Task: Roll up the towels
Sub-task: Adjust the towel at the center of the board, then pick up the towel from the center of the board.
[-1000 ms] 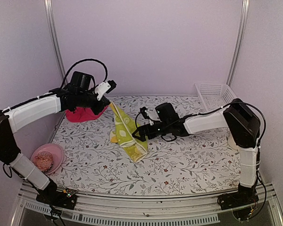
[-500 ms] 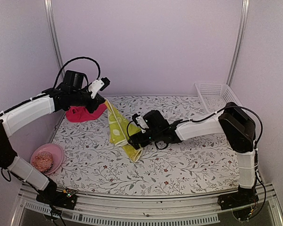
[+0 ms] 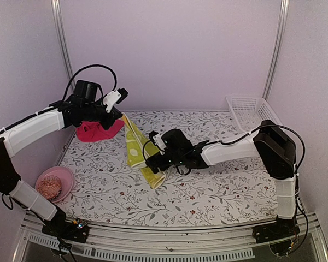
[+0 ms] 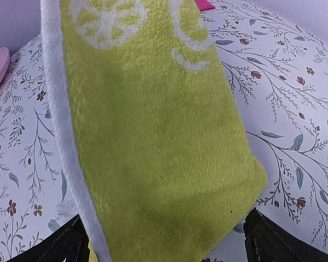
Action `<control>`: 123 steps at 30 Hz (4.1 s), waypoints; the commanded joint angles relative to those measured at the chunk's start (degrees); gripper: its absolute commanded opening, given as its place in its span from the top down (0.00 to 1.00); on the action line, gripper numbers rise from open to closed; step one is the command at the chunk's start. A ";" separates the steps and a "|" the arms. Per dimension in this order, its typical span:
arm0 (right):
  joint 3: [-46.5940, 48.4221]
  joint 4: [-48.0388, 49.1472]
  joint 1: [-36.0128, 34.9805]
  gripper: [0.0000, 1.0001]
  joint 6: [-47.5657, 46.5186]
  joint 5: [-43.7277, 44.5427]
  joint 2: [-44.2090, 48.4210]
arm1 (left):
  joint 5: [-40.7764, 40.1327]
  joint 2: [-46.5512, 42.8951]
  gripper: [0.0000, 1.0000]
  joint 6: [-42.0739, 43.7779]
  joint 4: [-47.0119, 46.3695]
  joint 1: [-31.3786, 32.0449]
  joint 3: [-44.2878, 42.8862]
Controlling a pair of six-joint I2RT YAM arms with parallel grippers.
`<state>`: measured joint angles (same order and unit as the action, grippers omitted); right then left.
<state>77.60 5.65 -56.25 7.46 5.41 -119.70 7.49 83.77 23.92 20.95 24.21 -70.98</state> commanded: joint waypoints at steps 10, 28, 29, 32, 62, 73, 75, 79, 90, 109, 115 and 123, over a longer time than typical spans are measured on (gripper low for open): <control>3.62 -8.99 0.43 0.24 3.23 16.07 -2.67 | 0.86 -4.02 1.00 0.25 0.06 -2.35 -4.91; -4.60 -1.67 7.31 0.61 7.19 0.58 3.54 | 0.90 -11.05 1.00 1.43 -0.44 -6.13 -6.16; -5.02 -1.21 7.70 0.61 7.25 -0.19 3.86 | 0.87 -11.29 1.00 1.53 -0.51 -6.26 -6.18; -5.27 -0.89 8.29 0.61 7.56 -1.62 3.83 | 0.83 -11.78 1.00 1.48 -0.56 -6.60 -6.63; -7.38 -29.47 1.85 0.97 -10.38 13.18 39.16 | 19.27 -26.16 1.00 11.72 14.25 -7.09 3.63; 0.33 -40.64 6.27 0.97 -9.10 14.74 28.62 | 17.20 -17.43 1.00 9.09 16.14 -7.06 11.11; 2.95 -43.19 8.00 0.97 -9.71 14.05 22.95 | 15.04 -13.09 1.00 8.87 15.86 -7.07 11.67; 9.75 -47.88 10.84 0.96 -12.53 13.30 11.63 | 9.92 -5.38 1.00 7.86 14.43 -6.98 11.25; 18.02 -48.57 14.10 0.73 -20.05 8.04 1.19 | -0.24 -0.75 1.00 11.01 1.03 -4.77 15.75; 1.69 -36.36 24.73 0.27 -21.19 -12.98 14.26 | 3.19 -9.84 1.00 16.43 -8.85 -4.34 25.10; 2.02 -34.65 28.14 0.24 -27.02 -19.85 13.33 | 2.57 -13.73 1.00 21.70 -10.48 -4.32 27.28; 7.71 -35.45 31.36 0.25 -18.71 -19.76 4.74 | 2.43 -17.67 1.00 25.79 -11.24 -4.13 30.69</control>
<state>82.96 -30.17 -25.32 -16.03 -13.06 -110.15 9.76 66.92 47.37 11.55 19.44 -41.69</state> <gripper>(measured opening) 0.767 0.008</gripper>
